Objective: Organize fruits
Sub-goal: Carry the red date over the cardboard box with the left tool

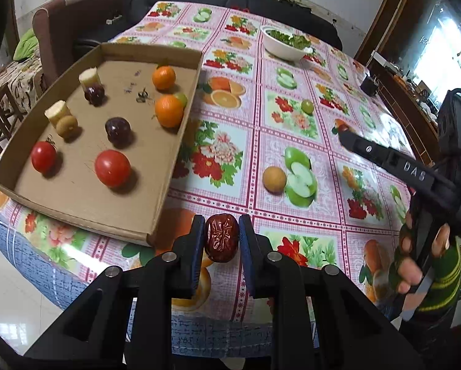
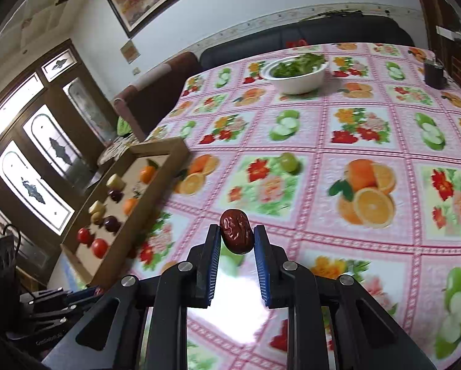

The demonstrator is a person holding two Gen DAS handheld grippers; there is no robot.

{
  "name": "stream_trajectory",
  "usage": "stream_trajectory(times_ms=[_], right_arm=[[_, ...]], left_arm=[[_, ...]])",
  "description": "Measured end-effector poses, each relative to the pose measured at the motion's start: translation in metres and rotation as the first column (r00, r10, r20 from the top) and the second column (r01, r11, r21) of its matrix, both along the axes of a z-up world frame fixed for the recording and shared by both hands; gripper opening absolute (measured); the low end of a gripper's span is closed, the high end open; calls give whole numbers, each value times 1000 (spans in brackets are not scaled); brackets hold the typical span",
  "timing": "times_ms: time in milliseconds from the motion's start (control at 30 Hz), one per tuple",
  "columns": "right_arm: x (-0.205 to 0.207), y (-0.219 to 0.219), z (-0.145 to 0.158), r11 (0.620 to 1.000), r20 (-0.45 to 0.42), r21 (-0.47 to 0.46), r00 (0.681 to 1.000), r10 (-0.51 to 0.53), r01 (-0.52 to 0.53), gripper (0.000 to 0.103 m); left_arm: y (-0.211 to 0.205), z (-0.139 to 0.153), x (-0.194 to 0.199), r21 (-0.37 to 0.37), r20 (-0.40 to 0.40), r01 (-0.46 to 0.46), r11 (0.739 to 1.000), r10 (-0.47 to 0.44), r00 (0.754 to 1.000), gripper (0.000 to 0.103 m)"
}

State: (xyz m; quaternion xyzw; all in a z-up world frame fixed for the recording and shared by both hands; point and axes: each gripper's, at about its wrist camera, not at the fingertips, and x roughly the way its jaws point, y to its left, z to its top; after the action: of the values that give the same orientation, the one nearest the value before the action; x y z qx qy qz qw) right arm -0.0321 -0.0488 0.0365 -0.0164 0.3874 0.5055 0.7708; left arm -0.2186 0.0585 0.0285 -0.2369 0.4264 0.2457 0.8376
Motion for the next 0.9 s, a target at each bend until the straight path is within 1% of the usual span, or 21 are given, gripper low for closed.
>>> stream_trajectory(times_ms=[300,900], right_arm=[[-22,15,8,998,0,8,998,60,-60,22],[-49,43,21,991,16,11,991,133,-133,22]], left_arm=[[10,12,-10,27,18,-35,999,34,999,20],[34,17,-28,61,14,-120,991,120,993,20]])
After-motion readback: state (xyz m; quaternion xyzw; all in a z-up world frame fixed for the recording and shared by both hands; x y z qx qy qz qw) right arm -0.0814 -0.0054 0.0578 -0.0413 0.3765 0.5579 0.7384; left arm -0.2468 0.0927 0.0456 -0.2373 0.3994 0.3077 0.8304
